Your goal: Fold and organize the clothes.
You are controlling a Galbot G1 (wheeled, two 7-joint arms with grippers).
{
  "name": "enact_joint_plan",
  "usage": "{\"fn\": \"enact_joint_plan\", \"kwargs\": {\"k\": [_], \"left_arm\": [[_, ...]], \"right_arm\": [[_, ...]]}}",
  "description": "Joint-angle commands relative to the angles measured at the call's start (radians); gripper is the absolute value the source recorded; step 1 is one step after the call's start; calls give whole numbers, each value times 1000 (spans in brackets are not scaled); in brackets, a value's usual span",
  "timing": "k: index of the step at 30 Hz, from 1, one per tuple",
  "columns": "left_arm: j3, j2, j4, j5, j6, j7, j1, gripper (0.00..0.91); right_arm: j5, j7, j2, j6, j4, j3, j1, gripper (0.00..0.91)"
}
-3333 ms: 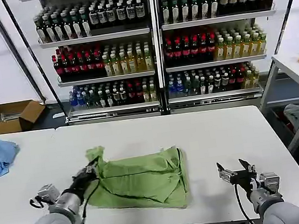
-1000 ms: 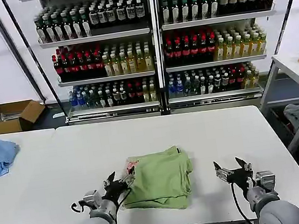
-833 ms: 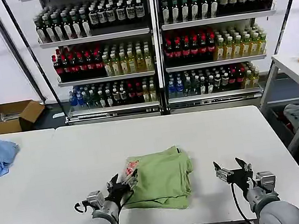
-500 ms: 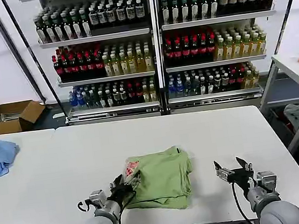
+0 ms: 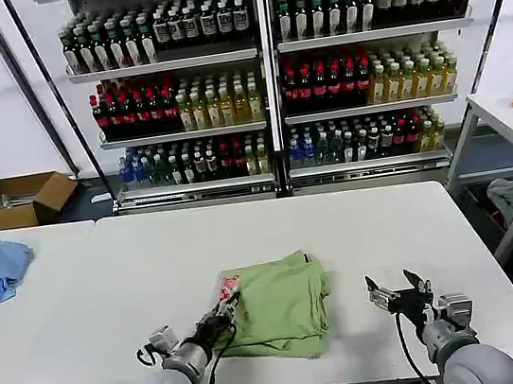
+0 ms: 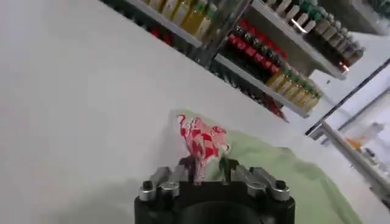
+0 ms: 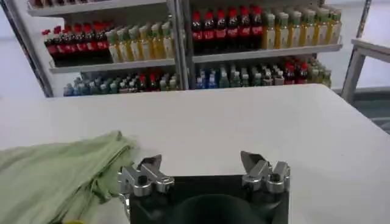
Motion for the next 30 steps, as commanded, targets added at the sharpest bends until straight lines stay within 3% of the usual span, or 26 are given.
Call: {"fn": "enact_joint_plan", "kwargs": {"k": [1,7,11,19,21,26,30], "left_arm": [[-92,-15,3,-304,9,21,-3,40],[-192,-15,8,-389,20,22,-18,40],[-282,28,-14,-393,36,18,-25,40],[-525,245,-56,-190,41,-2,-95,30],[-549,264,-93,-100,51,18,-118,30],[-484,377,-166,94,55,102,-171,30],[-286,396,-217,256,60,146,-162,30]], "right_arm": [[1,1,0,0,0,3,-1,907],[2,2,2,0,2,3,-1,907],[4,1,1,0,2,11,-1,907],[6,1,4,1,5,12,5,907],[6,1,5,0,6,9,7,907],[8,1,-2,0,9,10,10,907],[7,1,2,0,6,12,10,907]]}}
